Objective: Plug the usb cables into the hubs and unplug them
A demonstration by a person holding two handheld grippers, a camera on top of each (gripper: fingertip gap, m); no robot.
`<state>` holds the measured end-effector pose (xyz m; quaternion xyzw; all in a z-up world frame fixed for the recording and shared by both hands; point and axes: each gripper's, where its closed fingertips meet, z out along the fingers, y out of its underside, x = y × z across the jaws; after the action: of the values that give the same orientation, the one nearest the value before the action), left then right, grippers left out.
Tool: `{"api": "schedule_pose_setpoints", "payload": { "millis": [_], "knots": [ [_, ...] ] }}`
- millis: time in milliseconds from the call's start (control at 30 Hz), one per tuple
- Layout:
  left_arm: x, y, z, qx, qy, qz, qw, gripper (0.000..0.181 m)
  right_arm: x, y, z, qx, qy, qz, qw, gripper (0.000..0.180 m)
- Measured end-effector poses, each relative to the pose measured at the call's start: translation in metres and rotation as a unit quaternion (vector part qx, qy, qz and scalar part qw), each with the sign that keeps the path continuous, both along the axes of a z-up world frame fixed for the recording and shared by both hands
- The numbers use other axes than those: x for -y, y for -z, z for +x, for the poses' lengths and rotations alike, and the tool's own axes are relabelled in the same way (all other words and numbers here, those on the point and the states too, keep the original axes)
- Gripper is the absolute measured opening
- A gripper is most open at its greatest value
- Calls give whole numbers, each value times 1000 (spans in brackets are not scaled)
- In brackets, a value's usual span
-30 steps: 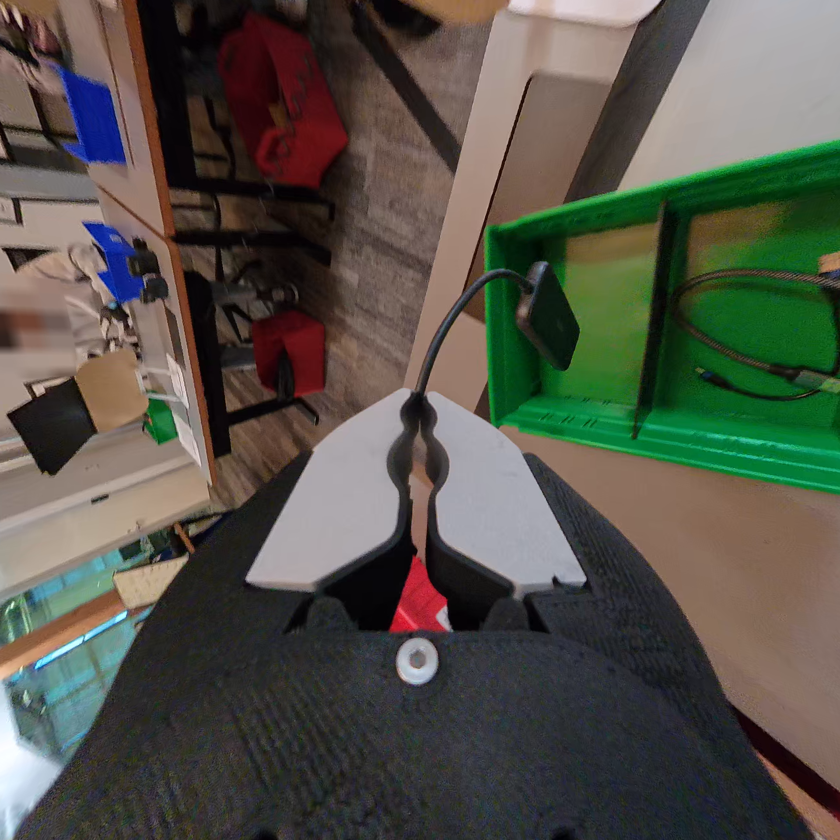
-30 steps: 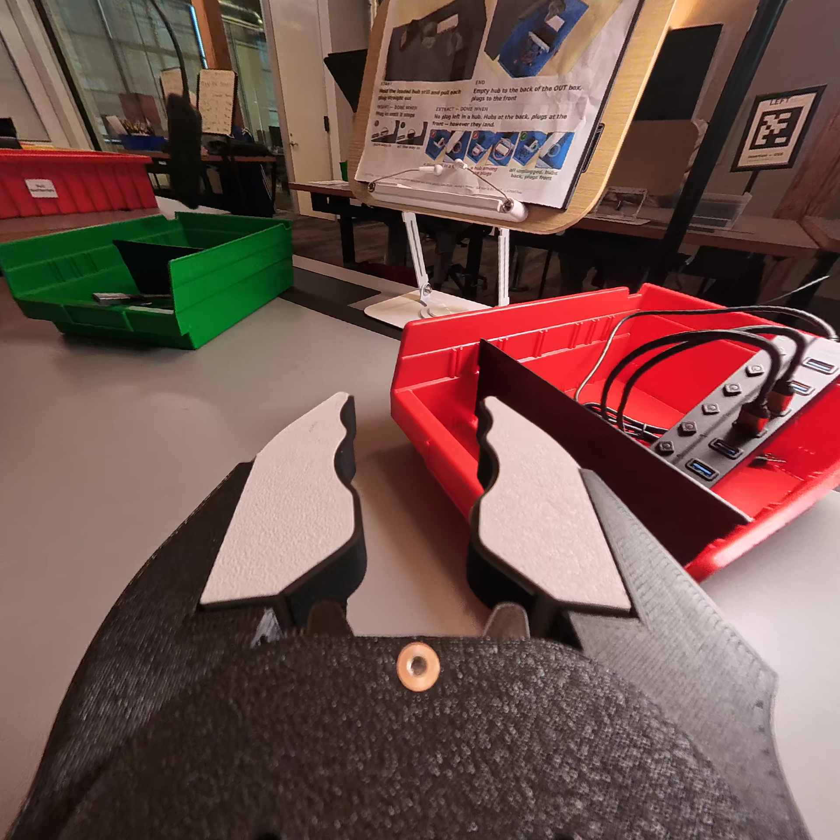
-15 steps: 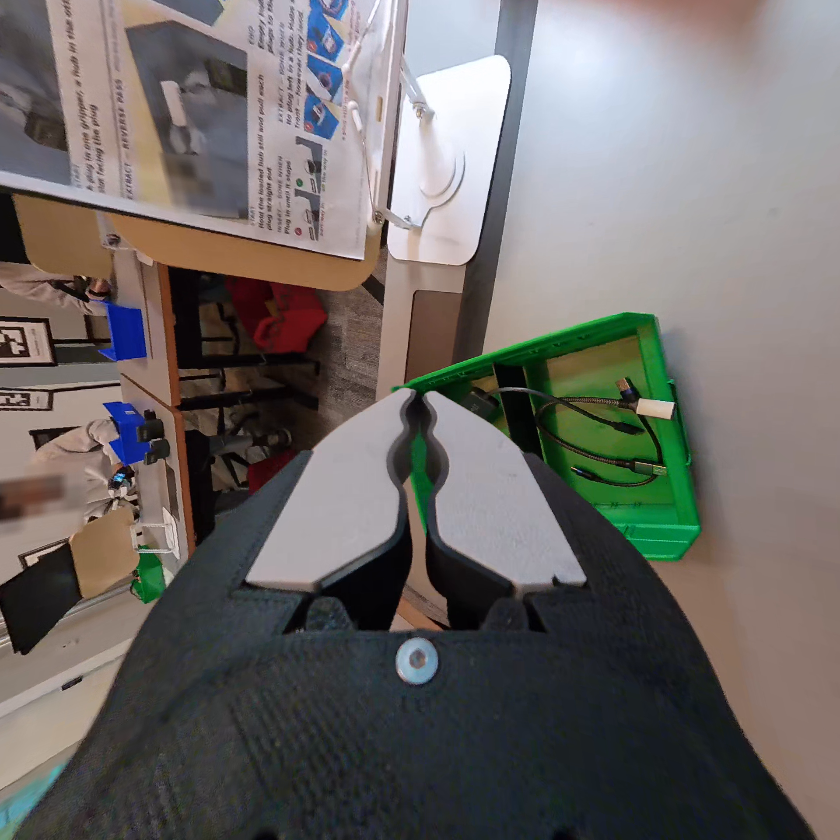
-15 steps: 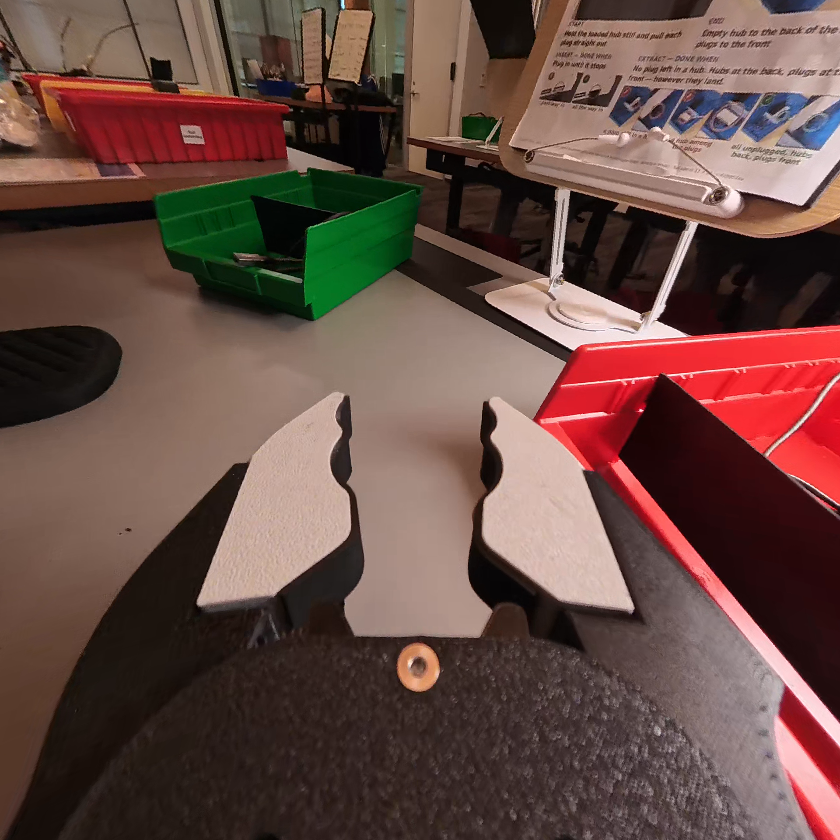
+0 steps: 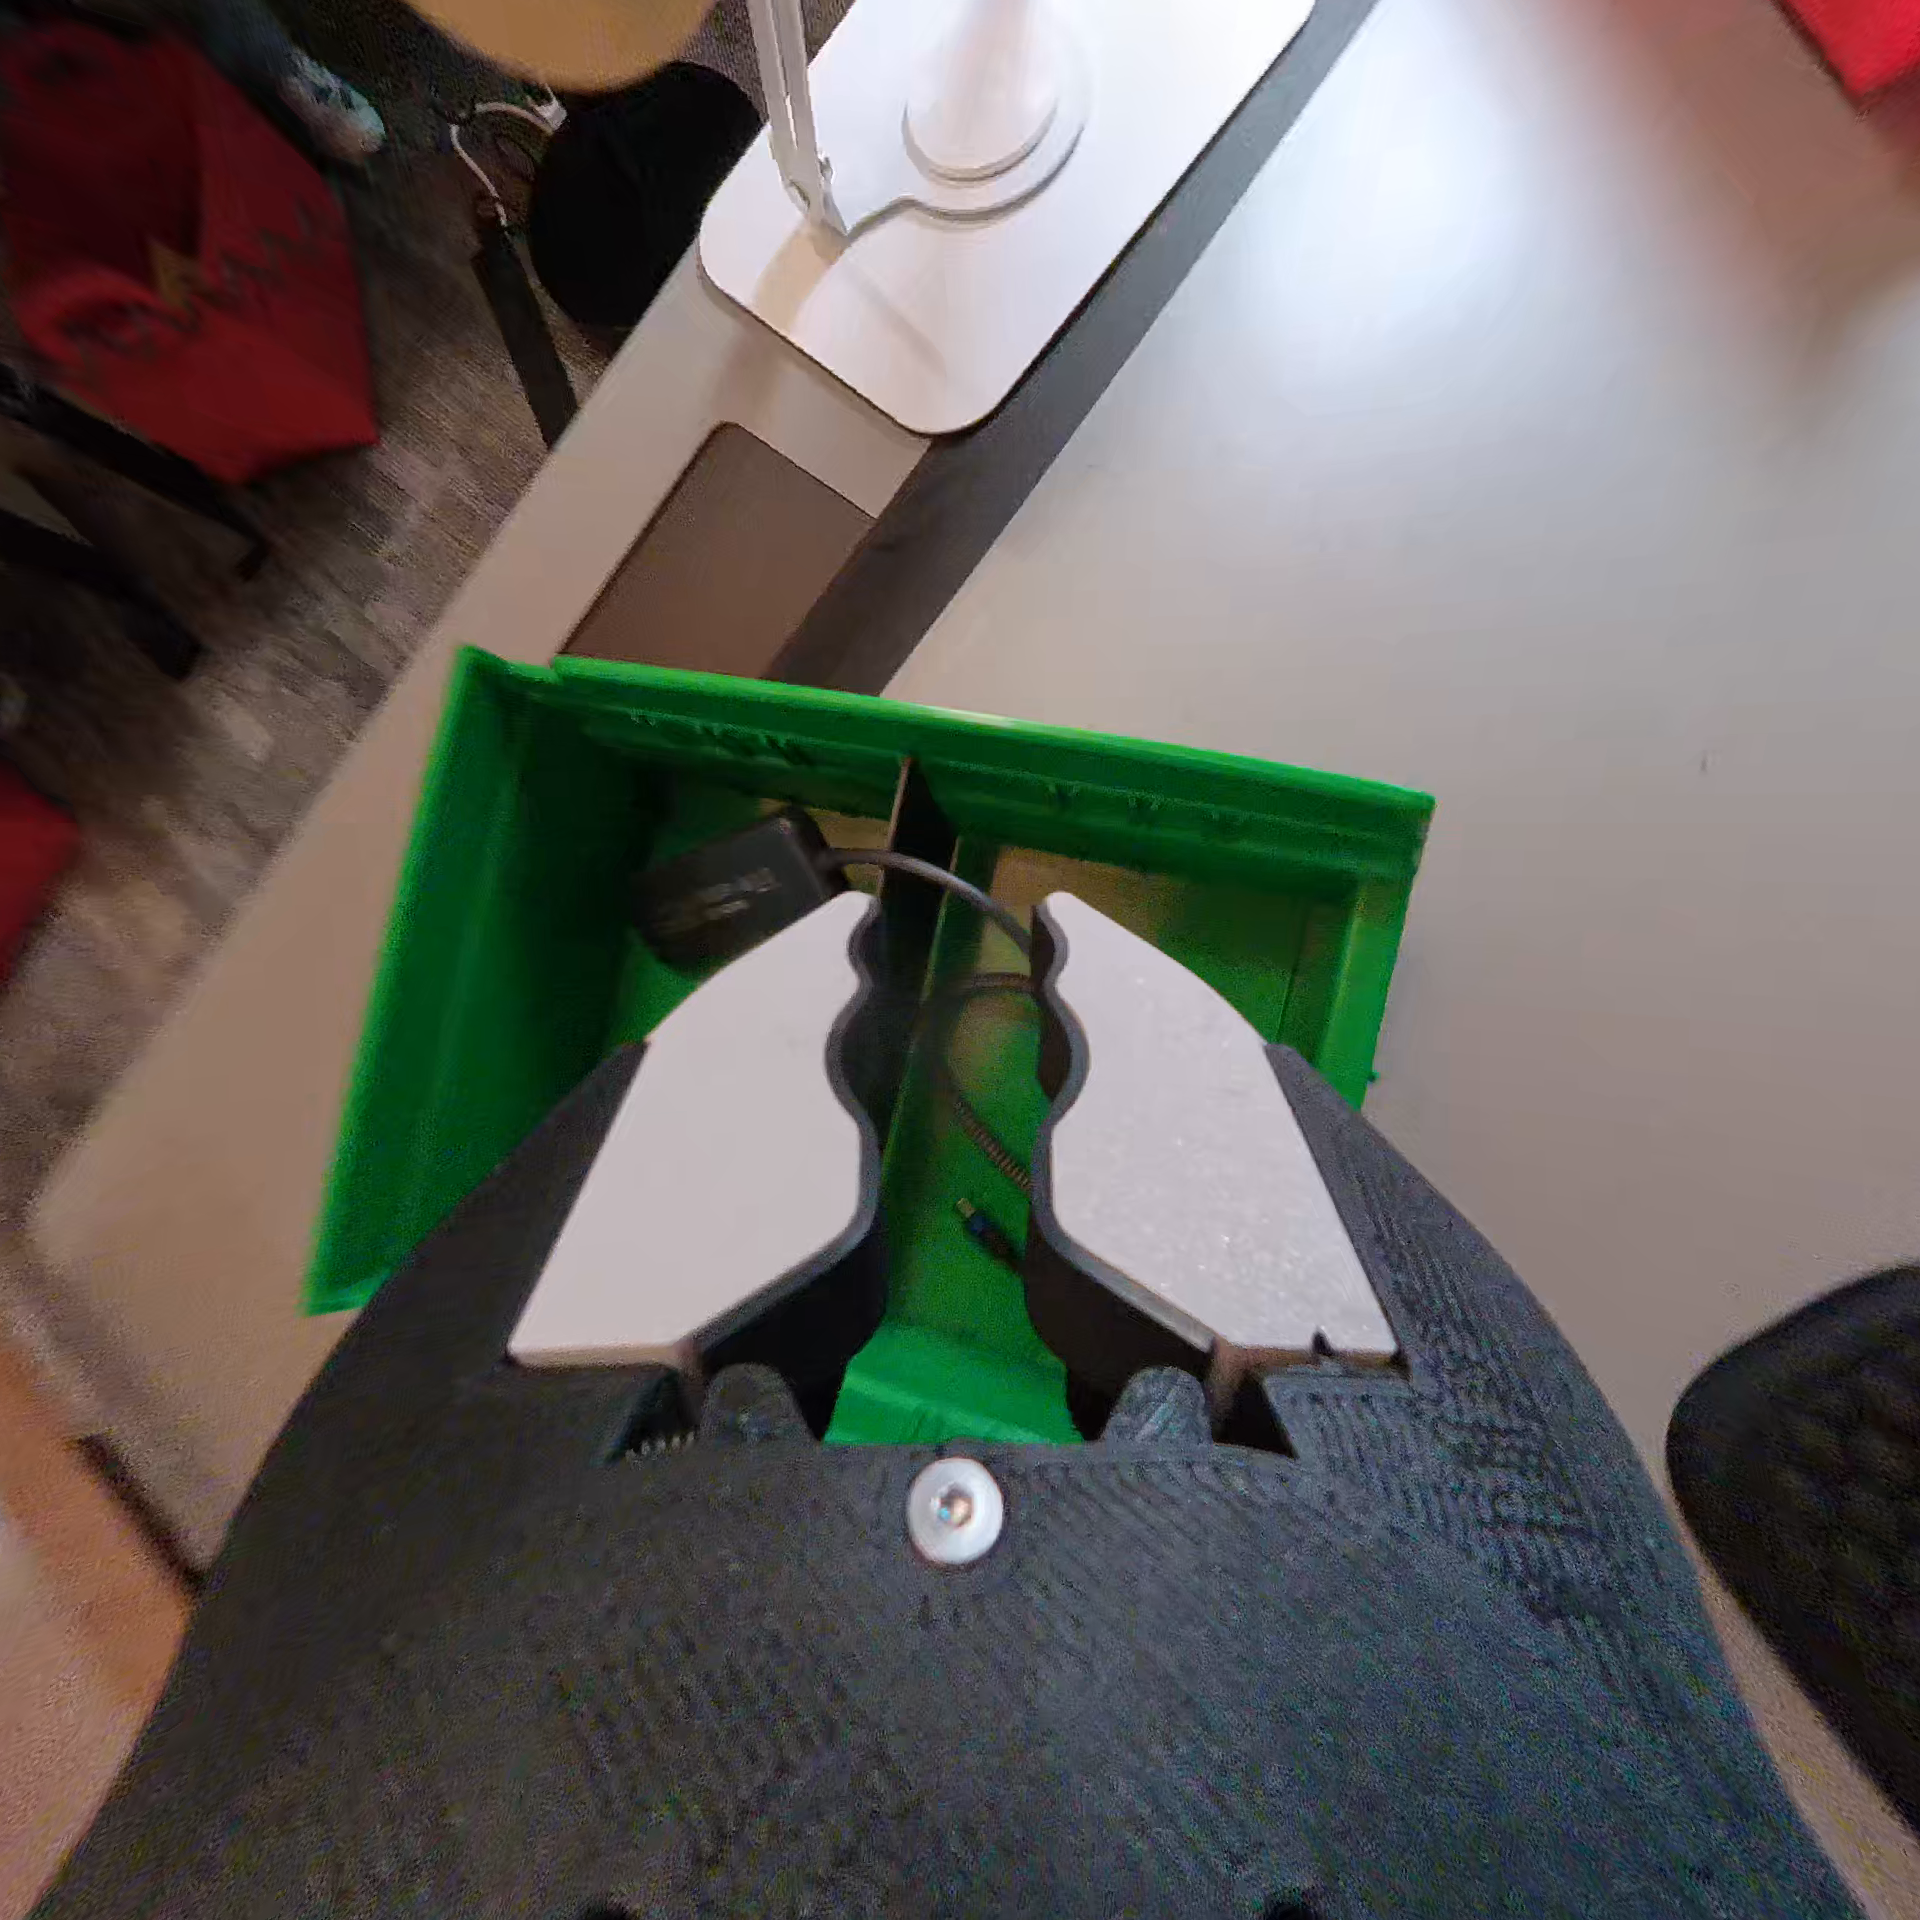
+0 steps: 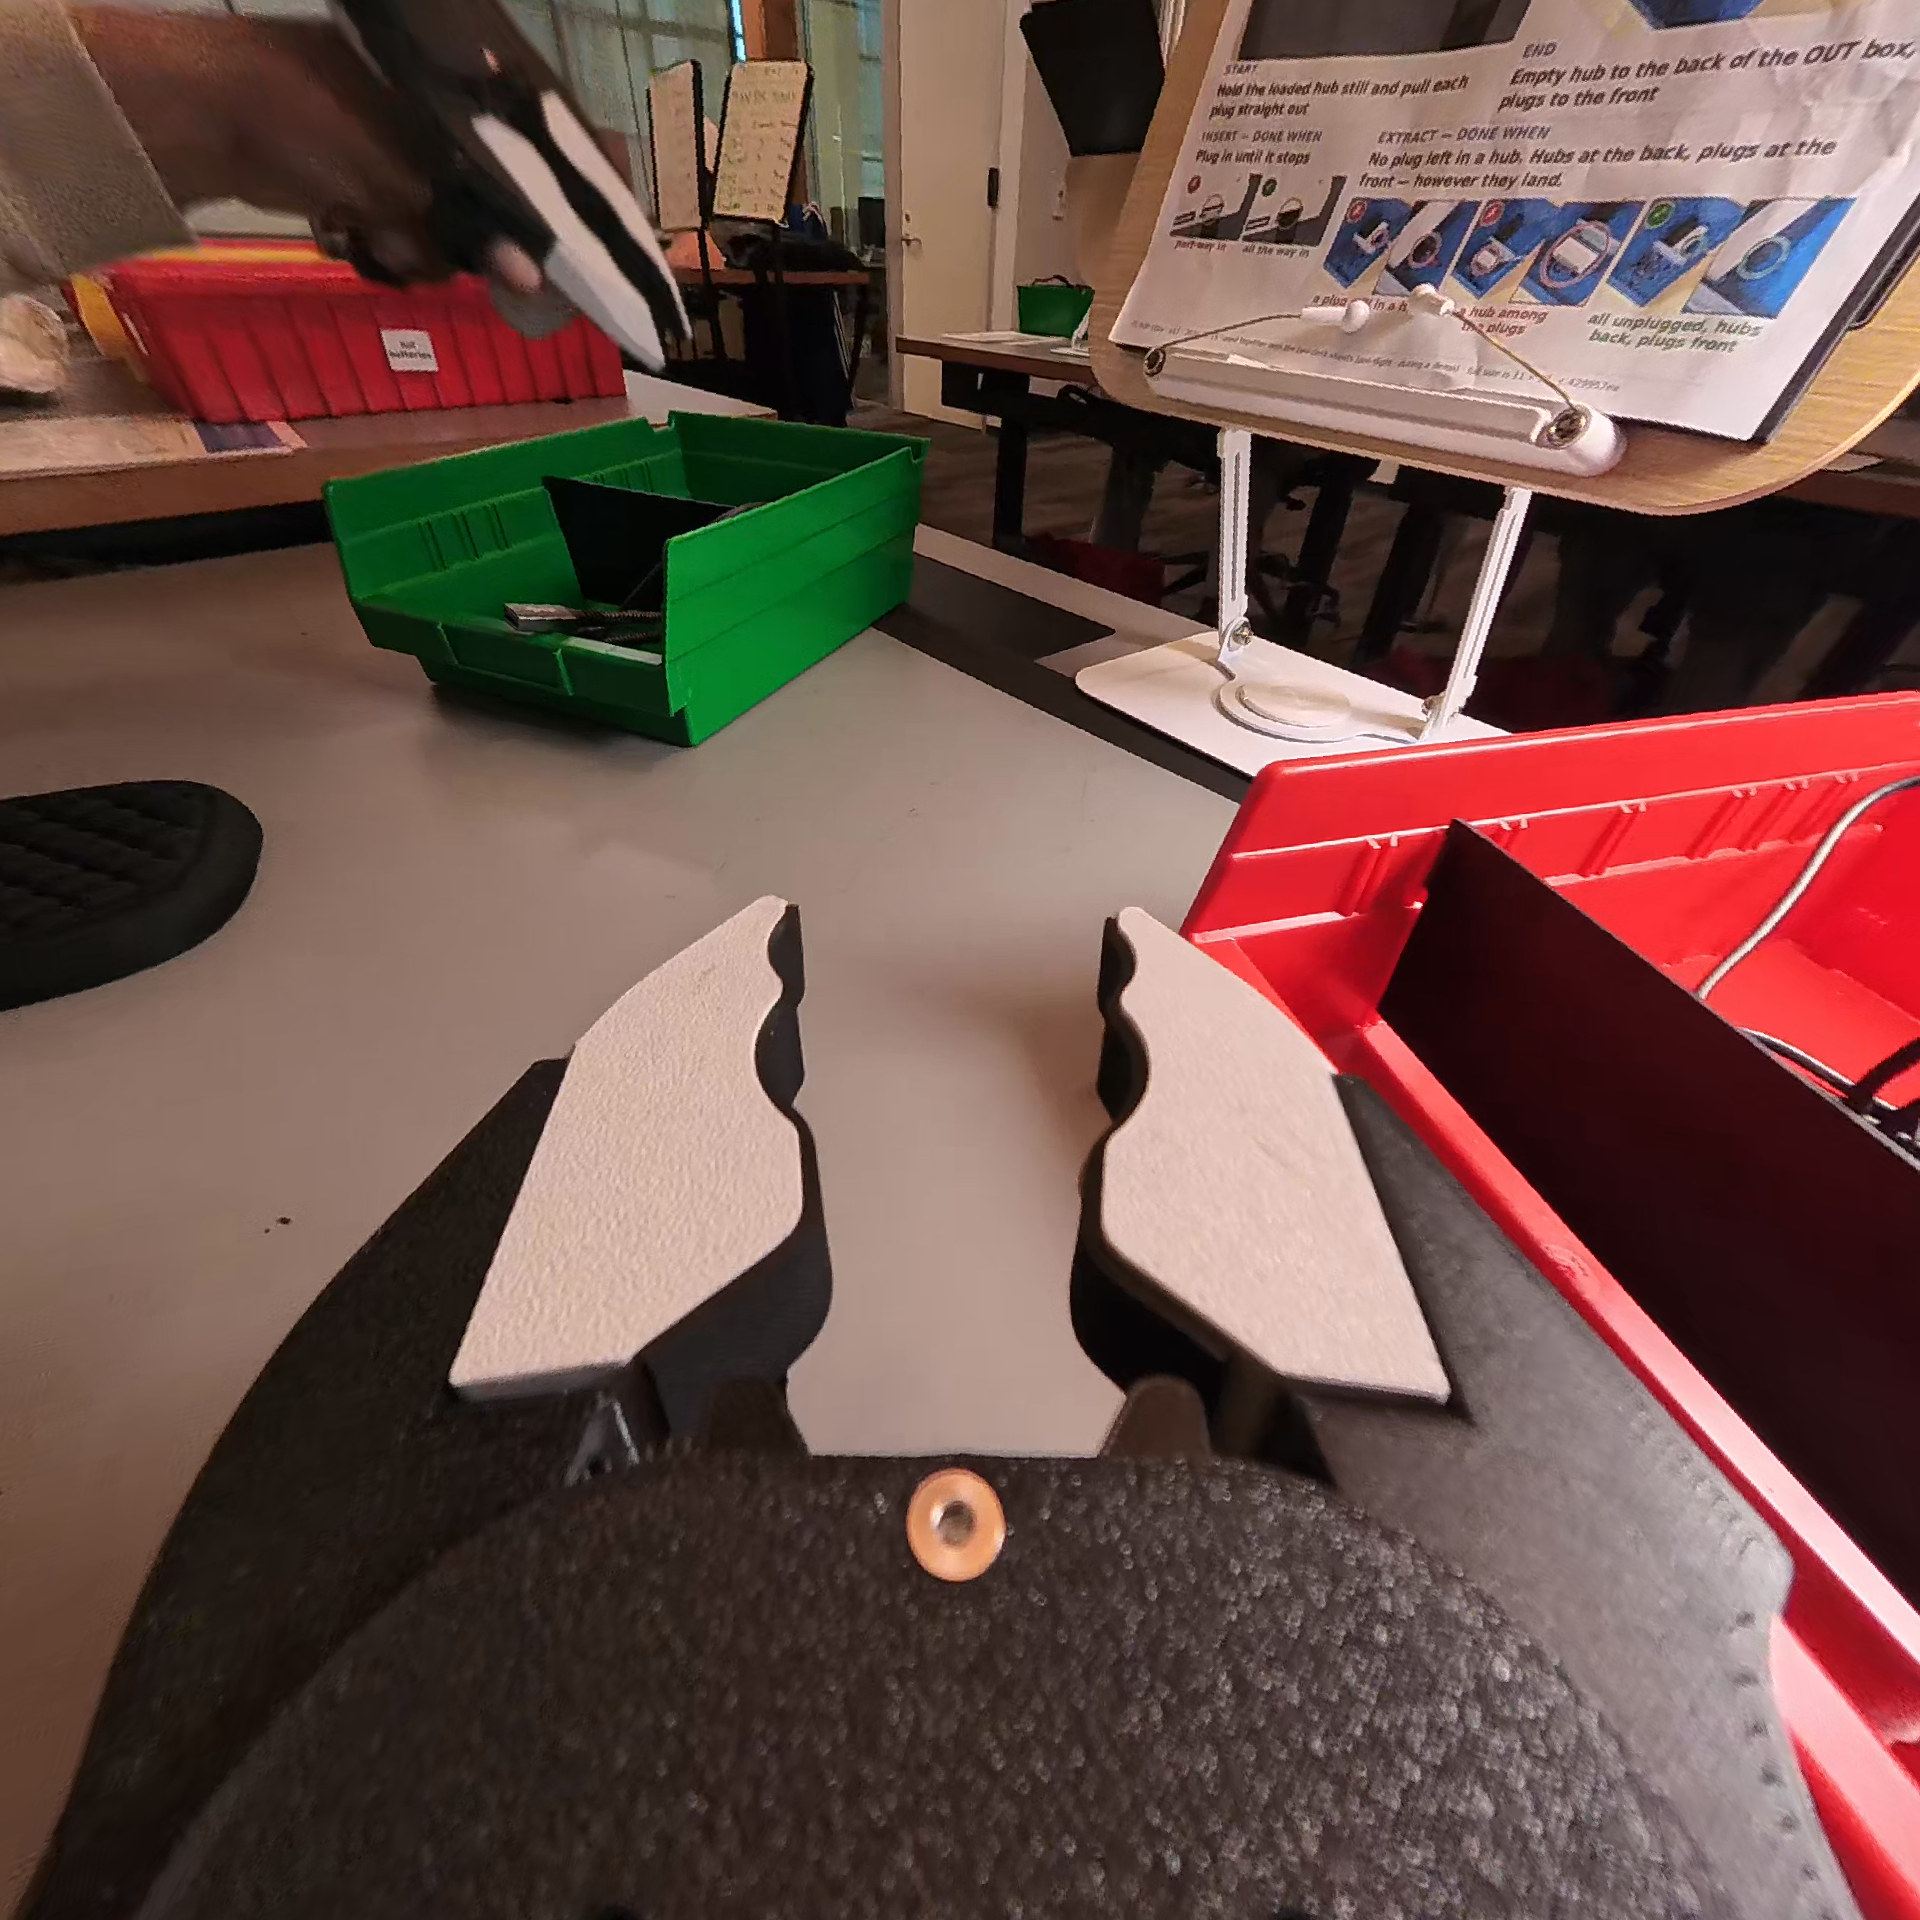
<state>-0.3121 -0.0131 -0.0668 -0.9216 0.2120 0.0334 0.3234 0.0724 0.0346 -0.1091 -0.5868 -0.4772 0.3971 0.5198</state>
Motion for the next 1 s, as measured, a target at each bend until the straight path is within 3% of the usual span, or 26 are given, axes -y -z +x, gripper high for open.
{"api": "schedule_pose_setpoints", "payload": {
  "millis": [33,200,300,433,533,667,1000],
  "knots": [
    [-2,14,-4,17,-19,0,1000,32,-1,0,1,-1,1,0,1000,55],
    [-9,66,-8,106,-96,-12,990,48,-3,-1,4,-5,7,-2,1000,55],
    [-11,83,-6,114,-114,-22,987,47,-2,-1,5,-6,8,-2,1000,55],
    [-15,87,-3,111,-114,-22,987,12,-3,-1,7,-7,9,-3,1000,55],
    [-13,83,-8,81,-118,-34,989,6,-3,-2,8,-8,11,-4,1000,55],
    [-15,49,-24,27,-130,-4,991,4,-4,-3,9,-10,12,-3,1000,55],
    [-13,-103,-33,-62,-119,138,981,4,-2,-4,8,-10,9,3,1000,55]
  ]
}}
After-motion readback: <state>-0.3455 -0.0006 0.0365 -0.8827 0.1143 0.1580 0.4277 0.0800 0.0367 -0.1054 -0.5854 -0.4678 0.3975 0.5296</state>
